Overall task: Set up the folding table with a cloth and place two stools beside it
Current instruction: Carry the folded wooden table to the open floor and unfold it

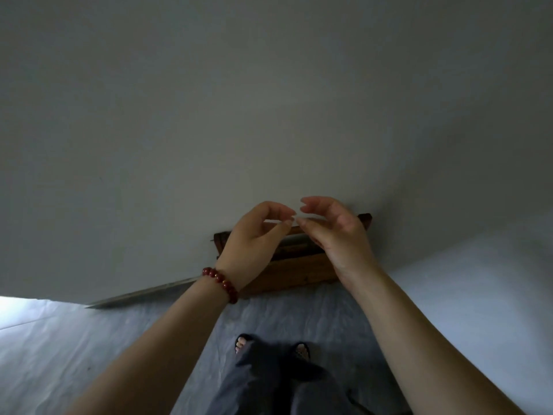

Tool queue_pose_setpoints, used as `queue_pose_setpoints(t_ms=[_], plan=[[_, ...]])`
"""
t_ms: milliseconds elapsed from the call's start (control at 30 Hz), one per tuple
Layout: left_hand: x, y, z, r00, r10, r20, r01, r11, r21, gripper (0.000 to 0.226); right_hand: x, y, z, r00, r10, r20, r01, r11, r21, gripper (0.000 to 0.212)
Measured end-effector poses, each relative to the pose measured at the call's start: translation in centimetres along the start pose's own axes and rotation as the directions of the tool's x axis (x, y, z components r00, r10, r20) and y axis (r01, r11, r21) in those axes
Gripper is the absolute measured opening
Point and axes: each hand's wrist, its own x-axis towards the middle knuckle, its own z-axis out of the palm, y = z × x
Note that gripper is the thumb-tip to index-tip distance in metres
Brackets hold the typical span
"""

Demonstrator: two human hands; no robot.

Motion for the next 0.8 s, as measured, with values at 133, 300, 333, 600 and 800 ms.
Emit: queue_pose_setpoints(t_ms=[133,300,333,600,800], plan=[[1.9,-2.7,0.4,1.000,-0.022,0.015,0.020,0.995,0.096,0.014,2.0,3.0,-0.8,0.998,0.067,-0.015,-0.067,0.998,0.007,0.025],[3.9,-7.4,0.6,0.997,-0.065,0.037,0.060,0.989,0.132,0.018,4.6,7.9,-1.6,0.993,0.115,-0.015,-0.115,0.991,-0.068,0.030],[4.4,-8.4,0.6,0.996,-0.080,0.040,0.074,0.988,0.137,0.018,5.1,8.8,-1.6,0.992,0.125,-0.016,-0.126,0.987,-0.096,0.031],[10.4,-16.9,2.3,0.976,-0.186,0.114,0.135,0.926,0.352,0.013,11.3,17.1,-0.9,0.987,0.160,0.015,-0.144,0.924,-0.355,0.027],[14.1,-21.9,5.1,0.974,-0.183,0.133,0.098,0.871,0.481,0.020,14.5,22.1,-0.8,0.986,0.146,0.084,-0.085,0.861,-0.501,0.020]])
